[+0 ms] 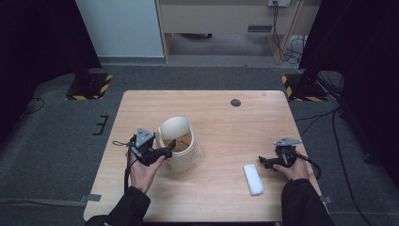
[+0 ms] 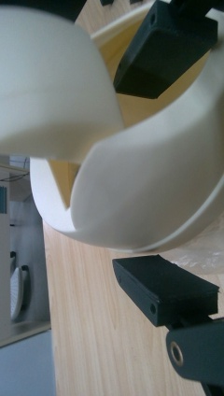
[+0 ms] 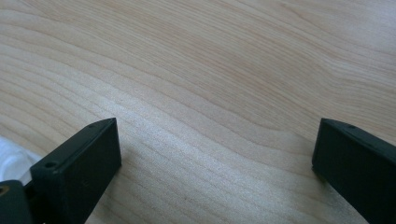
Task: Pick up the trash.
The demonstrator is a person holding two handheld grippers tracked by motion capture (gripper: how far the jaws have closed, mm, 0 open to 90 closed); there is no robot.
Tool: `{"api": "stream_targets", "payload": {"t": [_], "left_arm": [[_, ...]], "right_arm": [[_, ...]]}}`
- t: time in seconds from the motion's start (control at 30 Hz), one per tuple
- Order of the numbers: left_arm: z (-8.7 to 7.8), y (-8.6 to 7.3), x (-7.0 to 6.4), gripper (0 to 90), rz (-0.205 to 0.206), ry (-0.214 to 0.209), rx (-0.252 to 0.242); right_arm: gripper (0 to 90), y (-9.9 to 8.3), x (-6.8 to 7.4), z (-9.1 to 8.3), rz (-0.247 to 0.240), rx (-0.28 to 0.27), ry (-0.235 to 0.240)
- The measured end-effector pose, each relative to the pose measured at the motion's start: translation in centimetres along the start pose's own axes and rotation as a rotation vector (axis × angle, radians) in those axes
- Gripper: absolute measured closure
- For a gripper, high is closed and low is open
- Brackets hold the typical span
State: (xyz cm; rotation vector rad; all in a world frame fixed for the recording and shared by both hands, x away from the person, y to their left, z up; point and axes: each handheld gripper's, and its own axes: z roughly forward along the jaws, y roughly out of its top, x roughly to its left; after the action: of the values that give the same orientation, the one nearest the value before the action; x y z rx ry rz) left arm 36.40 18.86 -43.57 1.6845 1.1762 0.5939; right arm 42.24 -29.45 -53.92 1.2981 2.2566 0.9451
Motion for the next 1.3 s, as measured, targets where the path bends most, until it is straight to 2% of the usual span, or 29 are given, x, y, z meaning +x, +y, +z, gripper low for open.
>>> {"api": "stream_targets", "payload": {"t": [0.1,0.13,0.17,0.2,0.27,0.3,0.37,0.57,0.63,0.67,0.77,0.9,0.93,0.97,1.0,1.03,1.17,1.23,1.27,1.3], "left_arm": [[-0.7,0.0,-0.1,12.6,0.01,-0.005,-0.015],[-1.3,-0.1,0.0,12.6,0.017,-0.005,-0.023],[-1.3,-0.1,0.0,12.6,0.017,-0.005,-0.023],[-1.9,-0.1,0.0,12.6,0.021,-0.011,-0.036],[-2.2,-0.1,0.1,12.3,0.031,-0.015,-0.044],[-2.7,-0.1,0.1,12.2,0.059,-0.021,-0.056],[-3.3,-0.2,0.1,12.1,0.077,-0.026,-0.062],[-4.3,-0.7,0.2,11.5,0.102,-0.04,-0.062],[-4.8,-1.0,0.5,11.5,0.1,-0.032,-0.059],[-5.2,-1.4,1.0,11.5,0.109,-0.01,-0.055],[-5.6,-1.8,1.5,12.1,0.115,0.002,-0.049],[-5.5,-3.0,2.7,13.2,0.102,0.021,-0.004],[-5.1,-3.6,3.3,14.2,0.103,0.021,0.031],[-5.1,-3.6,3.3,14.2,0.103,0.021,0.031],[-4.7,-4.2,4.0,14.2,0.099,0.031,0.073],[-4.7,-4.2,4.0,14.2,0.099,0.031,0.073],[-3.8,-5.3,5.2,14.2,0.078,0.039,0.15],[-3.4,-5.8,5.8,14.2,0.069,0.035,0.184],[-2.9,-6.1,6.2,14.2,0.066,0.038,0.211],[-2.6,-6.3,6.4,14.3,0.069,0.037,0.222]], "right_arm": [[7.5,-0.1,-0.1,-0.2,0.009,-0.012,-0.007],[14.1,-0.1,-0.3,-0.4,0.01,-0.013,-0.012],[14.1,-0.1,-0.3,-0.4,0.01,-0.013,-0.012],[19.3,0.1,-0.5,-0.6,0.007,-0.007,-0.016],[20.2,0.1,-0.5,-0.7,0.003,-0.003,-0.02],[23.2,0.3,-0.6,-1.0,0.0,-0.019,-0.025],[25.7,0.5,-0.6,-1.3,0.012,-0.041,-0.027],[31.8,1.1,-0.7,-2.1,0.025,-0.085,-0.03],[33.0,1.3,-0.6,-2.4,0.035,-0.103,-0.025],[33.2,1.5,-0.5,-2.6,0.04,-0.115,-0.015],[34.8,1.6,-0.4,-2.7,0.034,-0.126,-0.01],[37.3,1.9,-0.1,-3.0,0.039,-0.157,0.019],[37.6,1.9,0.0,-3.1,0.043,-0.162,0.036],[37.6,1.9,0.0,-3.1,0.043,-0.162,0.036],[39.9,2.0,0.3,-3.2,0.039,-0.16,0.054],[39.9,2.0,0.3,-3.2,0.039,-0.16,0.054],[43.3,2.1,0.9,-3.4,0.025,-0.156,0.098],[43.4,2.2,1.3,-3.5,0.014,-0.155,0.127],[44.1,2.2,1.7,-3.6,0.004,-0.165,0.162],[44.8,2.1,1.9,-3.6,0.002,-0.166,0.175]]}}
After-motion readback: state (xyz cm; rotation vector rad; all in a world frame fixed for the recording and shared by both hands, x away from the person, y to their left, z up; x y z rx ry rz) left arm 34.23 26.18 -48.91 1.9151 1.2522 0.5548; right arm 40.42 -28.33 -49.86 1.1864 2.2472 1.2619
